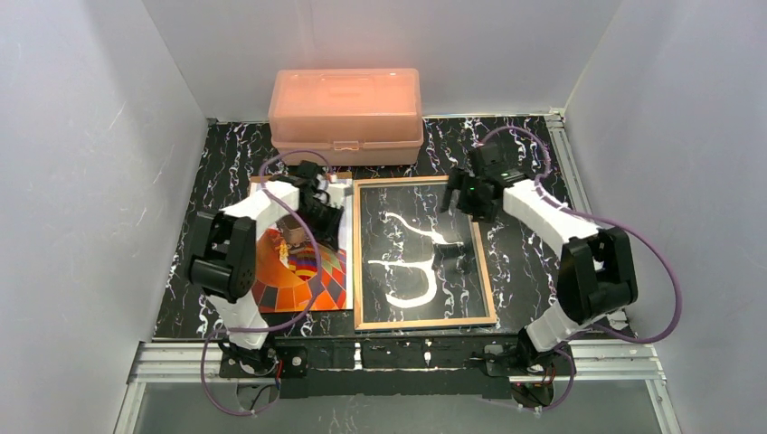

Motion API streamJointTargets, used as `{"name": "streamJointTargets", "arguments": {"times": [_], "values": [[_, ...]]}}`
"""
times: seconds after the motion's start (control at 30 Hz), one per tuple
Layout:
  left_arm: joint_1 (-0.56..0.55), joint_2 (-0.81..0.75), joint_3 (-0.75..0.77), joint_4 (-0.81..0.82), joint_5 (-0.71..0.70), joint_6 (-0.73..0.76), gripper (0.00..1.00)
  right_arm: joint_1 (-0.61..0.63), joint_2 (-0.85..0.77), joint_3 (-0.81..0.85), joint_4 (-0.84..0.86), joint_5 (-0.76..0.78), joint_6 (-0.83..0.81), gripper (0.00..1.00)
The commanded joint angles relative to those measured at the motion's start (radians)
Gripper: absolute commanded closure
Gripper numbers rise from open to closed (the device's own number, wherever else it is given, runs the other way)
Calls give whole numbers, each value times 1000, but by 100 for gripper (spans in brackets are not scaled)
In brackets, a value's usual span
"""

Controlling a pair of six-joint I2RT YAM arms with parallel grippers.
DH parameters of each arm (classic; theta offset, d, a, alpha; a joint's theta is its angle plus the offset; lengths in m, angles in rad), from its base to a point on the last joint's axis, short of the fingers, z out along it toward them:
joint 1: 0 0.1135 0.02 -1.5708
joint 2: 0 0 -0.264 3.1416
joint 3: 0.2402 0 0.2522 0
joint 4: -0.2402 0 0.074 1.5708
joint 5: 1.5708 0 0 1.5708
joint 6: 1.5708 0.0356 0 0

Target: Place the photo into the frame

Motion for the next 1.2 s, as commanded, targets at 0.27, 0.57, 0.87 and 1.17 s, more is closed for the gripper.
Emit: {"name": "streamJointTargets", "arguments": {"times": [0.27, 0.57, 0.87, 1.17], "values": [[586, -251, 77, -401, 25, 312, 93, 676, 303, 397, -21, 176, 65, 7], [769, -280, 34, -407, -7, 370, 92, 704, 516, 510, 51, 24, 51, 11], [799, -287, -22, -366, -32, 385, 91, 704, 462, 588, -88, 160, 32, 14], [823, -273, -12, -359, -26, 373, 91, 755, 487, 628, -44, 57, 18, 15]]}}
